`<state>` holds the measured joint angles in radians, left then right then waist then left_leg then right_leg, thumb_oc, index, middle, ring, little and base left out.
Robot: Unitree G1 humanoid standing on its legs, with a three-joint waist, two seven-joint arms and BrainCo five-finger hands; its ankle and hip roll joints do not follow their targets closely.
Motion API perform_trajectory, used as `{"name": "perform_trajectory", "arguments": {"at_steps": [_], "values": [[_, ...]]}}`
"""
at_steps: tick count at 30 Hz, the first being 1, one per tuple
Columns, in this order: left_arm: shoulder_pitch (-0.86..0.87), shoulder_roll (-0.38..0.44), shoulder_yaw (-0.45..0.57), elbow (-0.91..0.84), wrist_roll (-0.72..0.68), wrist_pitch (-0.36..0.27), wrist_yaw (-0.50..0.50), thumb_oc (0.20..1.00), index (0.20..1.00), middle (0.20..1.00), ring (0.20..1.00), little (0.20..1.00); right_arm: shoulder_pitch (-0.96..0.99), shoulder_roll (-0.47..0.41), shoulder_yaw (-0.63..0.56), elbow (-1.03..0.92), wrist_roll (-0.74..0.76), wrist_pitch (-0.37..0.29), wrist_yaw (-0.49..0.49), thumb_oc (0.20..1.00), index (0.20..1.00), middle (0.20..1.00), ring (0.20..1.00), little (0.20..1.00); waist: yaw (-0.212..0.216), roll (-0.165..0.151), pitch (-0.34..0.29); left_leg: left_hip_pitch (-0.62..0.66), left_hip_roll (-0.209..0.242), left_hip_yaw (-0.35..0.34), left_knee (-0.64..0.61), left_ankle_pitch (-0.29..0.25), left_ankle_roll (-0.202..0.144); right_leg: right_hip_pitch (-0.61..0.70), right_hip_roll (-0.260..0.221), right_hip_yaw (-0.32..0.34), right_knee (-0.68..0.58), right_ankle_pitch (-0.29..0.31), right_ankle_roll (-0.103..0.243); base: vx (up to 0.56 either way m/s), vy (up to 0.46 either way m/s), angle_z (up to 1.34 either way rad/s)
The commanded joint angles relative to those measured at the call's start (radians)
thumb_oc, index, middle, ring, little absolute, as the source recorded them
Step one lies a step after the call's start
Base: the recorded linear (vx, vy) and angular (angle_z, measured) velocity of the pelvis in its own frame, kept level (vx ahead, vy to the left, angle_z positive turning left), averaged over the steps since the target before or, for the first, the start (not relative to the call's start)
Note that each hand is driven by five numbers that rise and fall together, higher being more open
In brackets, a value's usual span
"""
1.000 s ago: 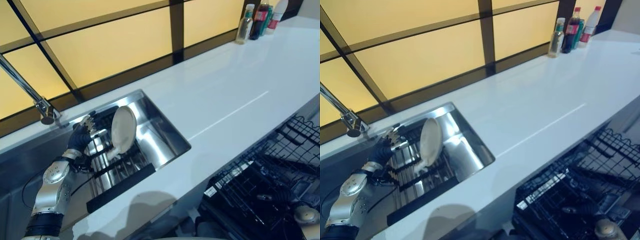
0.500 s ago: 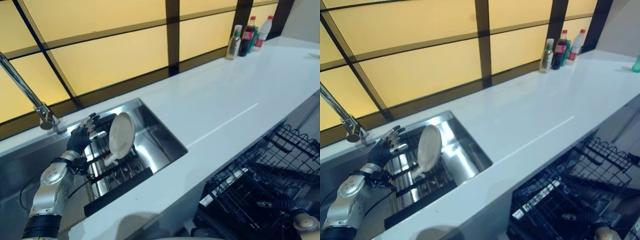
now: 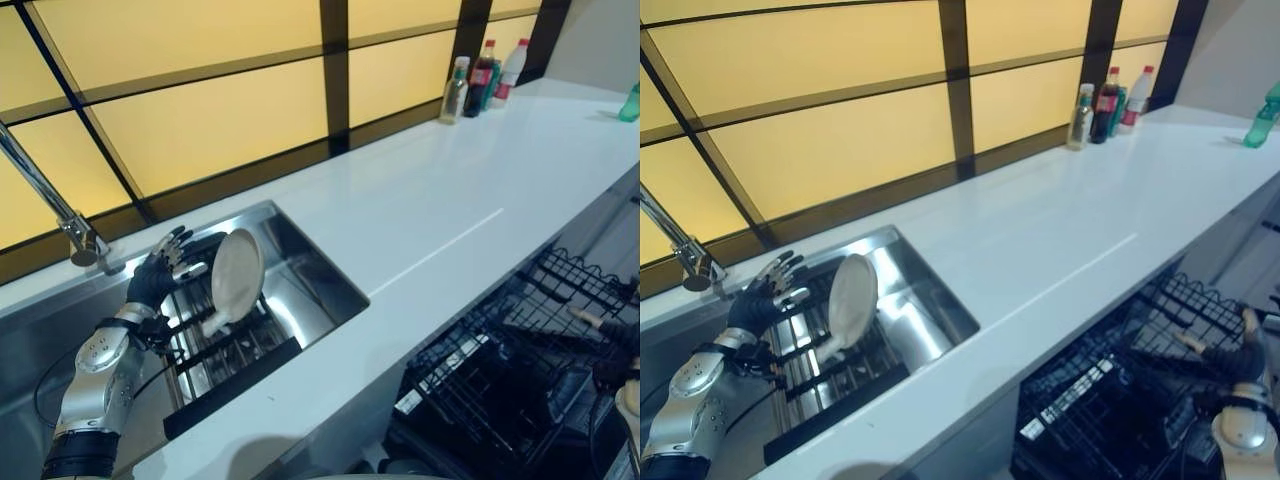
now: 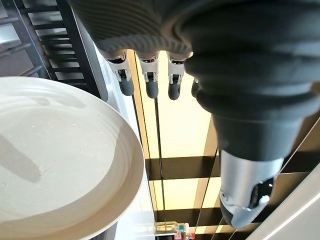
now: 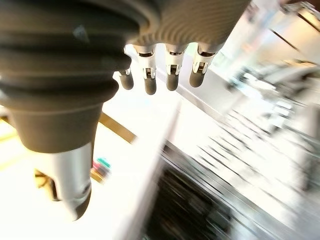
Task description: Pick up plates and place into dishwasher.
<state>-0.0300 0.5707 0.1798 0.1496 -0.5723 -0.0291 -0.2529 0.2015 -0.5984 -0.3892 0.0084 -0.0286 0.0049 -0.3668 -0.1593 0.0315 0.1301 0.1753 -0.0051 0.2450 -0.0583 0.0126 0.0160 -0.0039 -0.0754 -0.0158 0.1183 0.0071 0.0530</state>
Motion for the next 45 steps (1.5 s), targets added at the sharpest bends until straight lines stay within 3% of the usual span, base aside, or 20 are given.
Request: {"name": "perform_trajectory", "arguments": {"at_steps": [1,7,14,22,28,34,39,45], "values": [[-0.040,0.022,0.034,0.036,-0.021,-0.072,0.018,1.000,1.000,1.000,1.000,1.000,-0.122,-0.065,-0.038,-0.061,-0.030,-0.112,-0.099,1.000,1.000,1.000,1.000,1.000,-0.014,0.012,-0.033,-0.015,-0.039,0.012,0.152,-0.215,0.053,-0.003,0.001,0.026,0.049,-0.051,0.081,0.04,0.046,-0.04],[-0.070,0.040,-0.008,0.040,0.064,-0.080,0.032,1.000,1.000,1.000,1.000,1.000,-0.178,-0.093,-0.024,-0.137,-0.014,-0.173,-0.102,1.000,1.000,1.000,1.000,1.000,0.012,0.008,-0.062,-0.023,-0.041,0.007,0.140,-0.204,0.048,0.008,0.000,0.014,0.016,-0.044,0.076,0.03,0.023,0.01],[-0.130,0.126,-0.093,0.034,0.351,-0.167,0.127,1.000,1.000,1.000,1.000,1.000,-0.245,-0.127,0.072,-0.205,0.043,-0.191,-0.047,1.000,1.000,1.000,1.000,1.000,0.047,0.000,-0.082,-0.029,-0.044,-0.007,0.137,-0.195,0.044,0.031,-0.007,-0.021,-0.018,-0.052,0.070,0.03,0.000,0.03],[-0.252,0.357,-0.236,0.052,0.838,-0.275,0.272,1.000,1.000,1.000,1.000,1.000,-0.304,-0.164,0.190,-0.216,0.093,-0.161,0.038,1.000,1.000,1.000,1.000,1.000,0.060,0.005,-0.092,-0.032,-0.045,-0.012,0.129,-0.184,0.038,0.044,-0.012,-0.048,-0.040,-0.046,0.072,0.04,-0.001,0.16],[-0.333,0.497,-0.342,0.082,1.054,-0.329,0.386,1.000,1.000,1.000,1.000,1.000,-0.307,-0.174,0.245,-0.201,0.123,-0.148,0.069,1.000,1.000,1.000,1.000,1.000,0.042,0.020,-0.082,-0.031,-0.044,0.004,0.124,-0.182,0.041,0.031,-0.014,-0.046,-0.039,-0.039,0.075,0.06,-0.012,0.14],[-0.380,0.580,-0.451,0.111,1.204,-0.362,0.497,1.000,1.000,1.000,1.000,1.000,-0.289,-0.200,0.270,-0.187,0.154,-0.137,0.089,1.000,1.000,1.000,1.000,1.000,0.003,0.044,-0.051,-0.034,-0.044,0.021,0.131,-0.188,0.047,-0.005,-0.020,-0.033,-0.019,-0.037,0.082,0.06,-0.017,-0.05],[-0.417,0.592,-0.526,0.162,1.301,-0.361,0.633,1.000,1.000,1.000,1.000,1.000,-0.308,-0.234,0.290,-0.168,0.173,-0.133,0.108,1.000,1.000,1.000,1.000,1.000,-0.035,0.072,-0.013,-0.046,-0.053,0.040,0.138,-0.187,0.050,-0.046,-0.027,-0.007,0.004,-0.036,0.084,0.04,0.026,-0.18],[-0.452,0.545,-0.597,0.223,1.370,-0.317,0.762,1.000,1.000,1.000,1.000,1.000,-0.336,-0.287,0.303,-0.150,0.181,-0.122,0.145,1.000,1.000,1.000,1.000,1.000,-0.085,0.124,0.018,-0.052,-0.066,0.068,0.141,-0.181,0.045,-0.079,-0.034,0.031,0.026,-0.044,0.083,0.06,0.059,-0.22]]}}
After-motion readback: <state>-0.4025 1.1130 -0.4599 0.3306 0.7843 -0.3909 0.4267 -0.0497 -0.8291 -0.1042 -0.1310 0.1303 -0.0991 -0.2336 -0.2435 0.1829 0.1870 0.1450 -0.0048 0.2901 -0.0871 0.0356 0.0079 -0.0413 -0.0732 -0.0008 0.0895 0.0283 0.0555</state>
